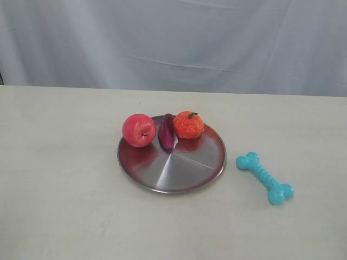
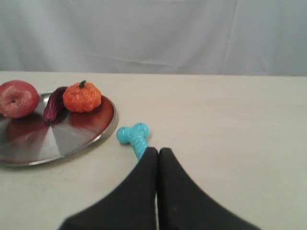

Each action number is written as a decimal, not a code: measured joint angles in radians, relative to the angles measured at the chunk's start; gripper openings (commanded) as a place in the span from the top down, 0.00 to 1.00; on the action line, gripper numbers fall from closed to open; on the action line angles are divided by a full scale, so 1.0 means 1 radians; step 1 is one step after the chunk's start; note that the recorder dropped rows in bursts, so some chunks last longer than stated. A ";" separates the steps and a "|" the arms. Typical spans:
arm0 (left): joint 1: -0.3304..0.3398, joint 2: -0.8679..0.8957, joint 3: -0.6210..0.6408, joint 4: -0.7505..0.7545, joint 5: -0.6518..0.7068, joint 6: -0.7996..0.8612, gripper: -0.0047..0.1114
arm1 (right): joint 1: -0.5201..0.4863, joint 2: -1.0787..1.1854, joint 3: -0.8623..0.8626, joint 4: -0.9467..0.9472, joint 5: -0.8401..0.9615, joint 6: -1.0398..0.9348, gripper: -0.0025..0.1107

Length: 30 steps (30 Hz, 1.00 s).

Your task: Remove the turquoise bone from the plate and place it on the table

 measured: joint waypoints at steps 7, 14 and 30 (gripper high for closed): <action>0.000 0.000 0.000 0.000 0.000 0.000 0.96 | 0.000 0.000 0.000 0.000 0.049 0.000 0.98; 0.000 0.000 0.000 0.000 0.000 0.000 0.96 | 0.000 0.000 0.000 0.000 0.049 0.000 0.98; 0.000 0.000 0.000 0.000 0.000 0.000 0.96 | 0.000 0.000 0.000 0.000 0.049 -0.002 0.98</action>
